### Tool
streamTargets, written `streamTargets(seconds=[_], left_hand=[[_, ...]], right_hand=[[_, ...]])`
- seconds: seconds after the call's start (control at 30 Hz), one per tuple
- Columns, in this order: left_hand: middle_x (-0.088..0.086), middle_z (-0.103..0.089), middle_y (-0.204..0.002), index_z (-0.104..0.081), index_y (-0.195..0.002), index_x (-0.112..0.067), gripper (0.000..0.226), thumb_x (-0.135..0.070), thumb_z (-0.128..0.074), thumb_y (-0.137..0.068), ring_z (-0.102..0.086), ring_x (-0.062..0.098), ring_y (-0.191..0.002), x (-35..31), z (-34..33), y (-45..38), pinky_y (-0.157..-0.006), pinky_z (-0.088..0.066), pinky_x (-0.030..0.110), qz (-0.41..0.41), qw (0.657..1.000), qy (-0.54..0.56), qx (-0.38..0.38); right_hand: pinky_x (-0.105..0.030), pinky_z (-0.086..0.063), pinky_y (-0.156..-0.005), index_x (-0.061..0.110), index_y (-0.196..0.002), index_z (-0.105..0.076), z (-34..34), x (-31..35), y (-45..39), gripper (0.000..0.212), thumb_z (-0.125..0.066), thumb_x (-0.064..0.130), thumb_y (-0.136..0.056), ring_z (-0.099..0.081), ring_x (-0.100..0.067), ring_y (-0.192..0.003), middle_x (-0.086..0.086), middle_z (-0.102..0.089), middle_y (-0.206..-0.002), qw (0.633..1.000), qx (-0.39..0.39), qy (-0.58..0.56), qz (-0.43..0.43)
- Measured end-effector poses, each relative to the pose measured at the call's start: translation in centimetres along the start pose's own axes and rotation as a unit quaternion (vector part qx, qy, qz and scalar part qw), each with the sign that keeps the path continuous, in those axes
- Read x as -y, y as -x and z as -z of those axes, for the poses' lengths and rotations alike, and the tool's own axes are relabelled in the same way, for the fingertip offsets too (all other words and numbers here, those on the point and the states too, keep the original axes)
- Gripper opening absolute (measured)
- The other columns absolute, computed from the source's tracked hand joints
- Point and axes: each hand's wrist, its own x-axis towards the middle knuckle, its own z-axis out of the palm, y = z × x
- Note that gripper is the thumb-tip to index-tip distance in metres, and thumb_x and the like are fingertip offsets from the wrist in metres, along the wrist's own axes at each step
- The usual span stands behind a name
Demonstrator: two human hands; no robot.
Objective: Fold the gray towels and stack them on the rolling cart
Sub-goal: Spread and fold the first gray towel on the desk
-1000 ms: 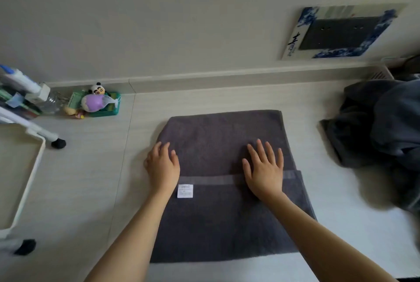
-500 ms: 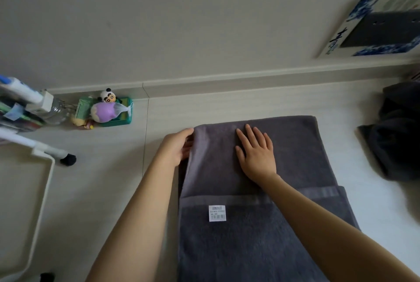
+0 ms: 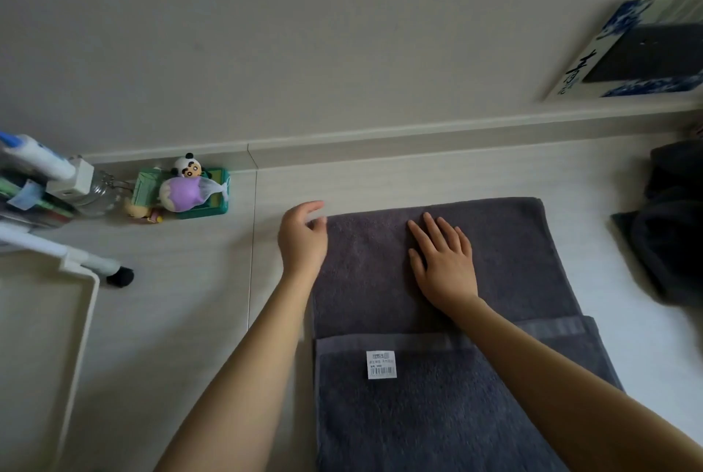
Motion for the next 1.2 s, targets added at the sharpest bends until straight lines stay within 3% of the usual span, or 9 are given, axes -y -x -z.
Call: streamTargets(seconds=[0.17, 0.3, 0.47, 0.63, 0.87, 0.97, 1.03, 1.1, 1.2], left_hand=[[0.000, -0.050, -0.131, -0.058, -0.125, -0.026, 0.042, -0.039, -0.062, -0.085, -0.040, 0.022, -0.127, 1.4, -1.6, -1.0, -0.103, -0.020, 0.038, -0.123, 0.950, -0.263, 0.112], [0.003, -0.058, -0.110, -0.065, -0.104, -0.022, 0.028, -0.038, -0.068, -0.080, -0.047, 0.024, -0.112, -0.2, -1.2, -1.9, -0.092, -0.026, 0.035, -0.121, 0.938, -0.295, 0.134], [0.002, -0.055, -0.092, -0.060, -0.086, -0.014, 0.022, -0.028, -0.074, -0.077, -0.055, 0.024, -0.092, -1.3, 0.4, -1.6, -0.077, -0.041, 0.030, -0.096, 0.963, -0.189, 0.164], [-0.001, -0.063, -0.081, -0.058, -0.083, -0.015, 0.024, -0.030, -0.075, -0.076, -0.057, 0.017, -0.078, -3.0, 4.2, 2.4, -0.070, -0.043, 0.032, -0.112, 0.968, -0.146, 0.169], [-0.024, -0.068, -0.073, -0.069, -0.069, -0.040, 0.026, -0.017, -0.073, -0.079, -0.059, -0.009, -0.069, -5.4, 9.7, 12.0, -0.066, -0.045, 0.008, -0.105, 0.972, 0.006, 0.208], [-0.017, -0.070, -0.073, -0.070, -0.076, -0.039, 0.017, -0.022, -0.074, -0.078, -0.060, -0.006, -0.069, -4.4, 10.9, 16.5, -0.067, -0.045, 0.011, -0.097, 0.963, 0.000, 0.253], [-0.016, -0.070, -0.077, -0.070, -0.079, -0.037, 0.011, -0.027, -0.074, -0.078, -0.061, -0.003, -0.075, -2.6, 11.2, 18.8, -0.073, -0.046, 0.016, -0.076, 0.958, -0.029, 0.275], [-0.016, -0.070, -0.080, -0.069, -0.079, -0.038, 0.011, -0.028, -0.072, -0.080, -0.064, 0.002, -0.080, -0.6, 10.9, 20.6, -0.080, -0.047, 0.025, -0.042, 0.948, -0.082, 0.305], [-0.016, -0.071, -0.081, -0.070, -0.072, -0.038, 0.011, -0.031, -0.071, -0.081, -0.063, 0.001, -0.083, 1.2, 9.6, 22.9, -0.086, -0.049, 0.033, -0.008, 0.928, -0.158, 0.338]], right_hand=[[-0.042, -0.014, -0.110, 0.026, -0.142, -0.039, 1.5, -2.4, -3.0, 0.052, -0.023, 0.040, -0.094, -0.025, -0.029, -0.140, -0.003, -0.030, -0.153, 0.998, -0.030, -0.023, -0.042], [-0.043, -0.004, -0.112, 0.027, -0.142, -0.035, 3.7, -7.1, -5.5, 0.045, -0.036, 0.036, -0.098, -0.020, -0.027, -0.140, -0.003, -0.035, -0.149, 0.992, 0.009, 0.034, -0.120], [-0.039, -0.016, -0.105, 0.018, -0.111, -0.061, 6.8, -10.7, -5.5, 0.031, -0.050, 0.040, -0.093, -0.037, -0.029, -0.121, -0.007, -0.055, -0.121, 0.995, 0.019, 0.060, -0.078], [-0.033, -0.021, -0.095, 0.013, -0.093, -0.061, 10.3, -12.3, -1.4, 0.039, -0.053, 0.050, -0.084, -0.057, -0.032, -0.095, -0.012, -0.067, -0.088, 0.997, -0.054, -0.050, -0.024], [-0.029, -0.025, -0.082, 0.013, -0.082, -0.065, 16.0, -12.5, 9.2, 0.022, -0.072, 0.034, -0.078, -0.033, -0.018, -0.083, -0.002, -0.059, -0.070, 0.985, -0.117, -0.126, 0.008], [-0.028, -0.027, -0.071, 0.023, -0.070, -0.063, 15.9, -13.2, 14.1, 0.018, -0.074, 0.037, -0.074, -0.037, -0.020, -0.079, 0.006, -0.054, -0.057, 0.986, -0.066, -0.153, 0.019], [-0.029, -0.030, -0.069, 0.035, -0.057, -0.045, 14.3, -13.8, 16.7, 0.034, -0.072, 0.048, -0.073, -0.042, -0.022, -0.072, 0.014, -0.044, -0.049, 0.988, -0.001, -0.149, 0.029], [-0.030, -0.031, -0.072, 0.034, -0.054, -0.035, 11.7, -14.3, 18.4, 0.044, -0.063, 0.058, -0.077, -0.043, -0.013, -0.059, 0.012, -0.039, -0.046, 0.989, 0.063, -0.123, 0.050], [-0.031, -0.031, -0.086, 0.038, -0.065, -0.045, 8.3, -14.6, 20.4, 0.040, -0.039, 0.075, -0.079, -0.044, 0.000, -0.061, 0.018, -0.048, -0.060, 0.986, 0.140, -0.071, 0.057]])
